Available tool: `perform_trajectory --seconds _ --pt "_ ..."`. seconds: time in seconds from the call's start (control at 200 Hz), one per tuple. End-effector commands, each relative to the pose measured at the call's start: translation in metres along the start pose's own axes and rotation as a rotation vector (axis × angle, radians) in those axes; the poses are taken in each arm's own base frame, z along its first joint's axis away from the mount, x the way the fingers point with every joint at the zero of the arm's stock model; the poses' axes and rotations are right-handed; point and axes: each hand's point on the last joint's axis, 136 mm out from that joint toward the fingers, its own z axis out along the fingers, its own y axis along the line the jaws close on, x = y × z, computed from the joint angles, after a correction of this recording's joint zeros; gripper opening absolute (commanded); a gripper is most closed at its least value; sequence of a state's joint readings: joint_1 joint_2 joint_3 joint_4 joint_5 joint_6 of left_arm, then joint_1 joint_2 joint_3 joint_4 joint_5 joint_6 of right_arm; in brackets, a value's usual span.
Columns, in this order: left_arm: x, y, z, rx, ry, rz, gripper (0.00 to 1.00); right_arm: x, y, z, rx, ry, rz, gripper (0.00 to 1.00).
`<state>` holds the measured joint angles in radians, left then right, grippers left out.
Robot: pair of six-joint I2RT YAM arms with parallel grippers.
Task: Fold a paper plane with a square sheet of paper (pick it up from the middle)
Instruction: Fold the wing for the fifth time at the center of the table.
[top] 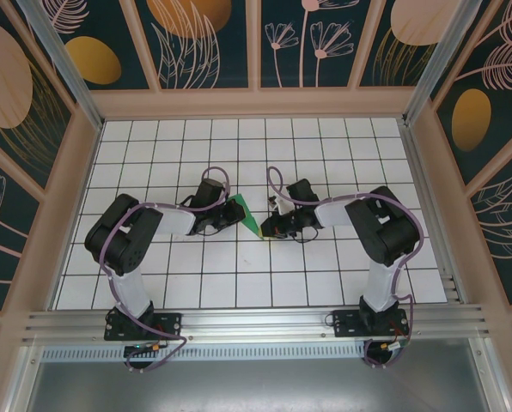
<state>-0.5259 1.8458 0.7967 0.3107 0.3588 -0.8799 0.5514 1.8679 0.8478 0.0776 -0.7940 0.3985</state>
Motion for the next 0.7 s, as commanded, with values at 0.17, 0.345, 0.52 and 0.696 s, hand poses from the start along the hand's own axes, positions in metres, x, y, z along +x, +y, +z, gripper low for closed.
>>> perform_trajectory --seconds 0.17,0.345,0.52,0.696 --pt "0.024 0.075 0.015 -0.276 0.052 -0.043 0.12 0.020 -0.019 -0.001 0.083 0.051 0.043 0.05" --pt "0.024 0.075 0.015 -0.275 0.057 -0.040 0.12 -0.009 0.018 -0.022 0.046 -0.049 -0.045 0.17" --pt "0.024 0.074 0.016 -0.272 0.060 -0.039 0.12 -0.033 0.042 -0.035 0.099 -0.143 -0.114 0.21" --pt "0.024 0.074 0.016 -0.275 0.063 -0.038 0.12 -0.030 0.046 -0.011 0.101 -0.081 -0.123 0.18"
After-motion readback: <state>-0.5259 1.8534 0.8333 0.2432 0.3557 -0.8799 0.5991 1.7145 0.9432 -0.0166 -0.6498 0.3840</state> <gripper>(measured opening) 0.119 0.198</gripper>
